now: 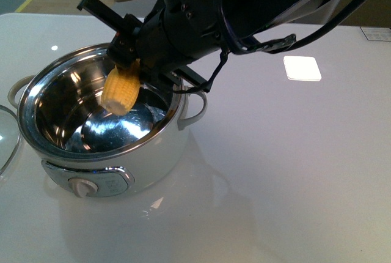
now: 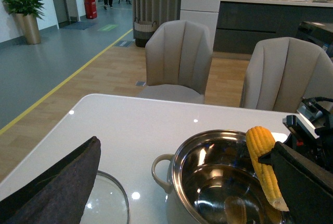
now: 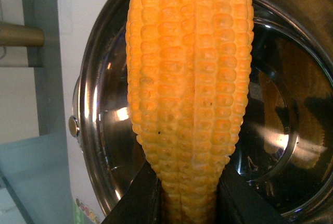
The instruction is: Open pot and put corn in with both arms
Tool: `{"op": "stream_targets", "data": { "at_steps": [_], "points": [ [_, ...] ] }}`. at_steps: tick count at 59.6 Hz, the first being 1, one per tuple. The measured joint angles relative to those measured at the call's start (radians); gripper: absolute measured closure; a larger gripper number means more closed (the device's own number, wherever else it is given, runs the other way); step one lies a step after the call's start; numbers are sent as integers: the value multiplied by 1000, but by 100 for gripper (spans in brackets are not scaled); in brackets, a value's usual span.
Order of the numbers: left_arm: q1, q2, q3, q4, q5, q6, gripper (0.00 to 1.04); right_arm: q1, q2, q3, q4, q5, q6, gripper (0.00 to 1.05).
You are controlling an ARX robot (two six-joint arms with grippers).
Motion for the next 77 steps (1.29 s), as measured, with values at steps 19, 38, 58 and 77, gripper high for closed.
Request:
{"op": "stream_targets", "data": {
  "at_steps": [19,38,58,77],
  "points": [
    [0,0,0,0,0,0,7,9,25,13,-12,1,-3,73],
    [0,0,0,0,0,0,7,8,24,6,10,-6,0,24],
    [0,0,0,0,0,0,7,-83,-156,-242,227,-46,102,9],
    [0,0,0,0,0,0,7,-305,-593,-629,283,16,-44,9]
  ]
}}
